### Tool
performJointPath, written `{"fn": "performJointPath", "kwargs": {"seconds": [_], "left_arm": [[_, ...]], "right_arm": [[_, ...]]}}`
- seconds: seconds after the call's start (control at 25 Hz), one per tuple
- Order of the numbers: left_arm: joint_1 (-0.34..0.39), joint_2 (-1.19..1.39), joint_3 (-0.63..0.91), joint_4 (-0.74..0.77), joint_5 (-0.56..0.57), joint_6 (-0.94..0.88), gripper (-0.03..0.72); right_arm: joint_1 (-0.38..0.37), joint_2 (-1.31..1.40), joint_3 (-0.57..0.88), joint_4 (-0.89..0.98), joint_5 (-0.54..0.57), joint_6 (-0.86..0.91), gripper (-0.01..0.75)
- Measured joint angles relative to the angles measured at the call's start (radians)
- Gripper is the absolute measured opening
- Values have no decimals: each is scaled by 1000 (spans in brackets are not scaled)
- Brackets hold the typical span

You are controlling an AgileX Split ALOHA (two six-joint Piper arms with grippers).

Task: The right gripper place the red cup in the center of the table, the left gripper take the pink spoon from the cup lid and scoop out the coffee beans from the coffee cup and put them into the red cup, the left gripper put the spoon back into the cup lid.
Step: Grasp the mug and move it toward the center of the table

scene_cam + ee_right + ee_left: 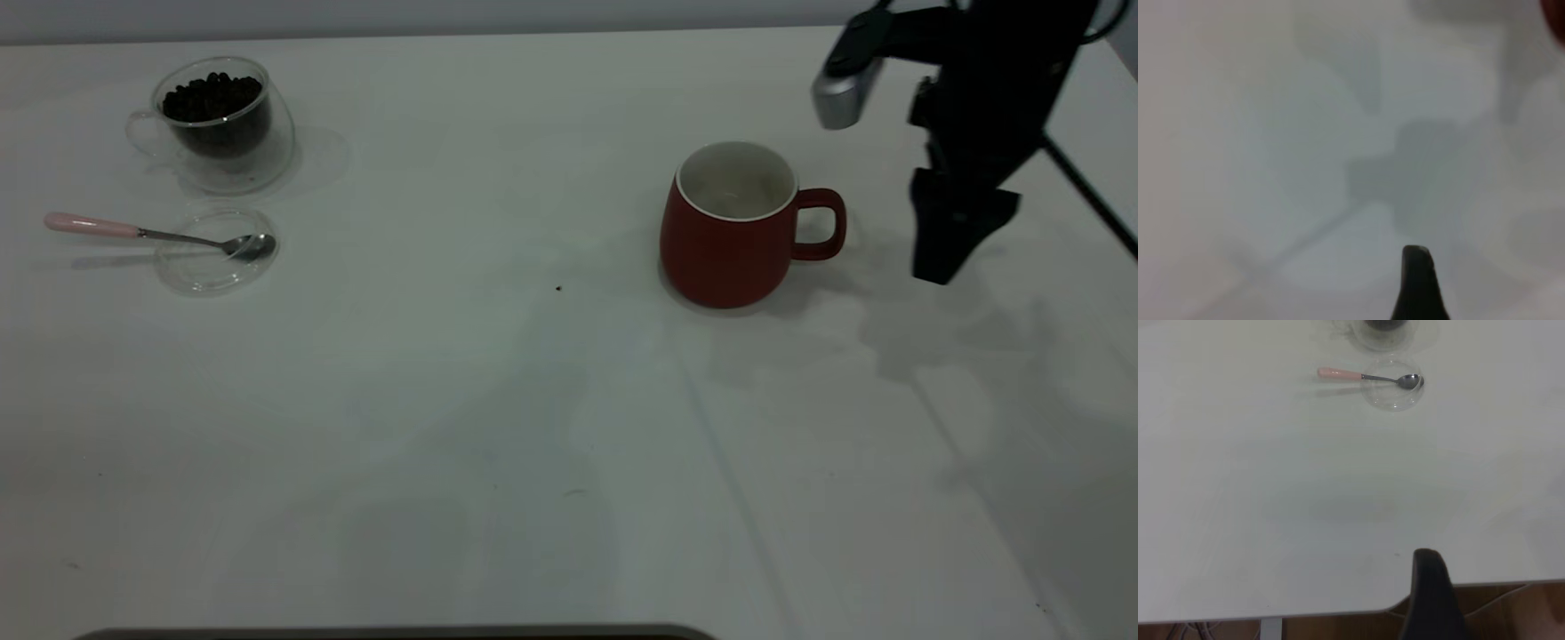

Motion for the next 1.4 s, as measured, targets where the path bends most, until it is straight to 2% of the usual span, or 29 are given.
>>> {"fn": "performJointPath", "kwargs": {"seconds": [0.36,0.72,1.2,1.32,1.4], "left_arm": [[0,0,0,0,0,0,547],[0,0,0,0,0,0,547],[0,0,0,0,0,0,547],[0,0,0,0,0,0,547],[0,0,0,0,0,0,547]], "right_arm": [[106,33,-5,-39,-253,-34,588],[194,34,-5,10,-334,-38,588],[378,34,-5,218,-570,-36,588],[389,33,-5,246,-582,-36,588],[387,15,-5,254,-545,-35,588]]}}
